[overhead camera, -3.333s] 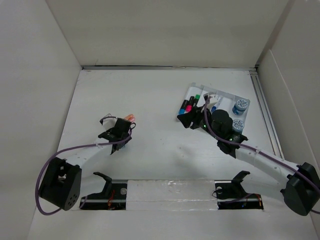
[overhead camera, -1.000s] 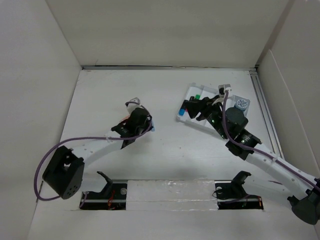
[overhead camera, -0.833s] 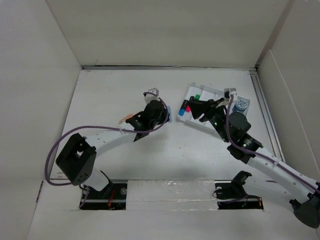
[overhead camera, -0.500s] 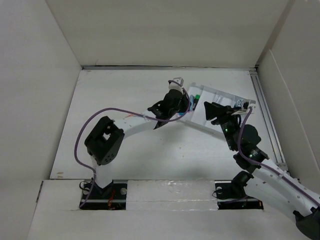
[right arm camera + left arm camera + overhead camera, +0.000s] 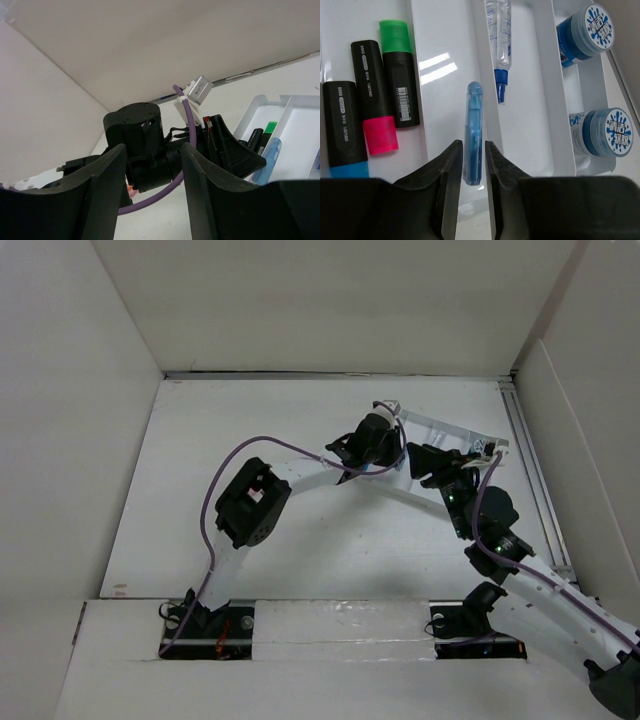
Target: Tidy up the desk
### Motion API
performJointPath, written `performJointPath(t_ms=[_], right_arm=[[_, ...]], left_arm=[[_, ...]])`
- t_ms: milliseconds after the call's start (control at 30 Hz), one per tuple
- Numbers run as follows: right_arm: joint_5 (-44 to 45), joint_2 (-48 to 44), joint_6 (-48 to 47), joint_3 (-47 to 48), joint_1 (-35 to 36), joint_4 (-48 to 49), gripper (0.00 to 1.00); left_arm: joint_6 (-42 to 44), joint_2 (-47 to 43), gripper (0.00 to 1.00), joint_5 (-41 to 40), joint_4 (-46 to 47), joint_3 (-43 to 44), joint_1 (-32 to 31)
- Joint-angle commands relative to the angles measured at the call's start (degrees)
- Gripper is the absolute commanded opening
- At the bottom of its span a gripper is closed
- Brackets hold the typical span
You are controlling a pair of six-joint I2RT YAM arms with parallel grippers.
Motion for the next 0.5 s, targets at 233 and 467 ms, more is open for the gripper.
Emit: performJointPath(t_ms=[233, 467], right_arm=[[-1.5, 1.0, 0.4, 1.3, -0.8, 2.1, 0.54], [-1.9, 1.7, 0.0, 1.4, -0.8, 2.2, 0.54]], left_arm=[[2.8, -3.3, 0.34, 0.8, -3.7, 2.6, 0.0], [3.1, -18.2, 0.33, -10.8, 0.0, -14.2, 1.5]])
